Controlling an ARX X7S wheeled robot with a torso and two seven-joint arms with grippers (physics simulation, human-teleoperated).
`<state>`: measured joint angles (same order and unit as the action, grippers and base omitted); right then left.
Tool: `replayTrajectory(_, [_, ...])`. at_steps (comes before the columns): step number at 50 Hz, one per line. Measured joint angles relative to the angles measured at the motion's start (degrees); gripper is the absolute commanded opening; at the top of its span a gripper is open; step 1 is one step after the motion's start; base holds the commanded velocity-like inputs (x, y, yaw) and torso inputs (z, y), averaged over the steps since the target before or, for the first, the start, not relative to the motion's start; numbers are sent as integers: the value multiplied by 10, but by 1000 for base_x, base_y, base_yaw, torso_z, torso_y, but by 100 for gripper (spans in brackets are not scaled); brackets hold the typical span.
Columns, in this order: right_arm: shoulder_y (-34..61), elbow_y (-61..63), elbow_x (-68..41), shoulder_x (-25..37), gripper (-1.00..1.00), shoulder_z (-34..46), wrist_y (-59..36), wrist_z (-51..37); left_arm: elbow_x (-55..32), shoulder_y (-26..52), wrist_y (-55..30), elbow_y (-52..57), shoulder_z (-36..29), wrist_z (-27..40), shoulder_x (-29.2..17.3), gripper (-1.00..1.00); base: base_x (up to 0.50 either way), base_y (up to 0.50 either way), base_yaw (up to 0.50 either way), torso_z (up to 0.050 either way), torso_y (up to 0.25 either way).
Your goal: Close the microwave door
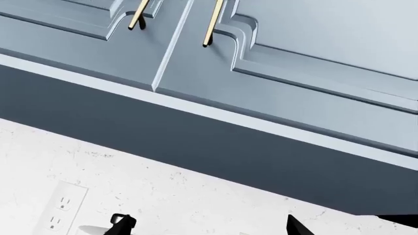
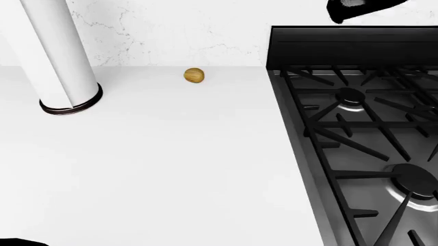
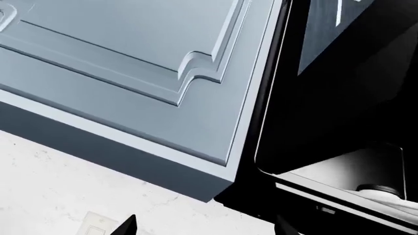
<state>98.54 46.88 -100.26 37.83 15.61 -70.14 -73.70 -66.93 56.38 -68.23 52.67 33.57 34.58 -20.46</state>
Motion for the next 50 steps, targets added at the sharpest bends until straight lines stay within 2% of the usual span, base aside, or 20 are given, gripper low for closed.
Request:
replayTrajectory(18, [59, -77, 109, -80, 100, 71, -23, 74, -4, -4, 10, -1, -6, 5, -4, 100, 0, 0, 0, 0, 0])
replayTrajectory(50, [166, -182, 242, -119, 100, 138, -27, 202, -2, -10, 27, -7, -19, 9, -11, 100, 0, 0, 0, -1, 0])
